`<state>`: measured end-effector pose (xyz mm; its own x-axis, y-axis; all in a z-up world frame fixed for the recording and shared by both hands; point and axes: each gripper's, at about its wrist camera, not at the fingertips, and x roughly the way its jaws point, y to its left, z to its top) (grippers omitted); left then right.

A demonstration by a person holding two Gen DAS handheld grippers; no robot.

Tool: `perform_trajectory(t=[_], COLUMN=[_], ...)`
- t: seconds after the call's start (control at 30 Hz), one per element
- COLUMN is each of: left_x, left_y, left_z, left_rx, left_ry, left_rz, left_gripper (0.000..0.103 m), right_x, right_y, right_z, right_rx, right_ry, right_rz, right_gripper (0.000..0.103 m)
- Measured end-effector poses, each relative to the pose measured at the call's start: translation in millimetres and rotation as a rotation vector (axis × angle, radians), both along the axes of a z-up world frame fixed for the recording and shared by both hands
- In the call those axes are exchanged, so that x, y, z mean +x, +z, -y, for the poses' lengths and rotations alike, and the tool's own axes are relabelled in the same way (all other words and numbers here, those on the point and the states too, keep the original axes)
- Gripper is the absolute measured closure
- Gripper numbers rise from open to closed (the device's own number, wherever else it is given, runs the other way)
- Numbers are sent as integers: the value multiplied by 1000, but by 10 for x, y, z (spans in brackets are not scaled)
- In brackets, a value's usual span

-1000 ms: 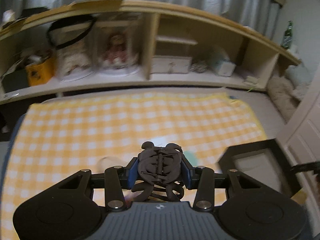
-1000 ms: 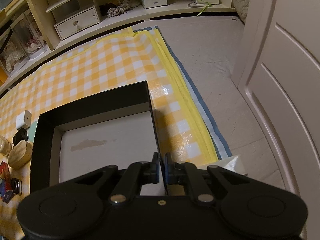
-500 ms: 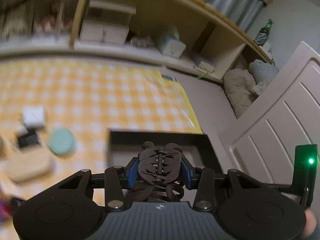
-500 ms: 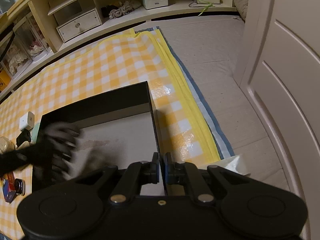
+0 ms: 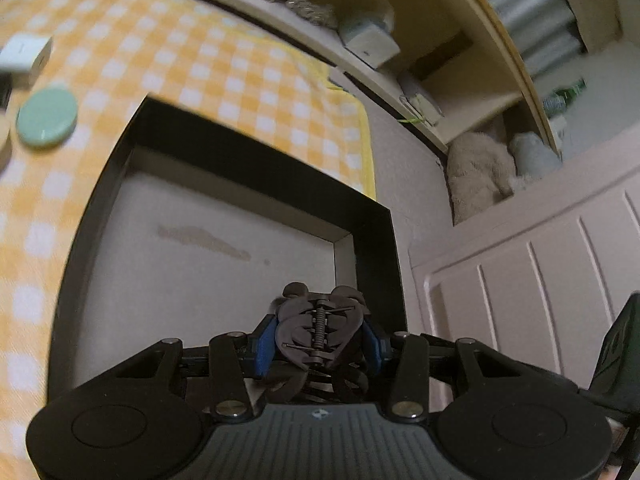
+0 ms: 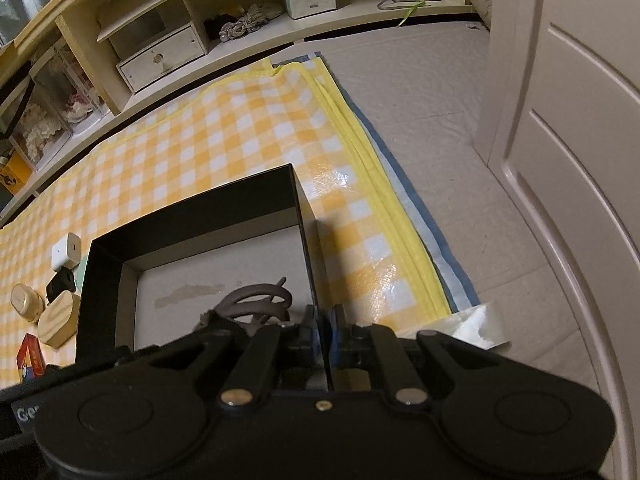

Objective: Organize rigid objects
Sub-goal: 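Carry the claw clip with the left tool over the black box, then lower the claw clip into the box and open the left tool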

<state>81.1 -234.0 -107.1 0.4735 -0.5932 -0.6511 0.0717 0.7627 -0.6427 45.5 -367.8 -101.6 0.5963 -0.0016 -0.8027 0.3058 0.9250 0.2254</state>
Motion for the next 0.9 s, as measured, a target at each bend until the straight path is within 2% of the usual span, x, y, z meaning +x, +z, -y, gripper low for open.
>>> perform_trajectory(t=[0.17, 0.23, 0.3, 0.47, 0.73, 0.9], left_x=[-47, -58, -50, -94, -185, -281], left_y=[-72, -90, -102, -37, 176, 370], left_z=[-13, -27, -49, -107, -153, -155], left_rx=[-50, -63, -79, -53, 52, 176], left_ry=[47, 58, 57, 34, -49, -119], left_rz=[-35, -53, -73, -48, 28, 121], left_gripper=[58, 55, 47, 39, 33, 21], right_x=[-9, -9, -5, -9, -18, -22], right_y=[-9, -12, -16, -18, -19, -18], right_z=[9, 9, 1, 8, 13, 22], right_rx=[15, 23, 20, 27, 33, 30], right_ry=[-7, -9, -10, -13, -15, -14], right_rz=[2, 3, 2, 3, 5, 5], right_gripper=[95, 95, 95, 95, 95, 95])
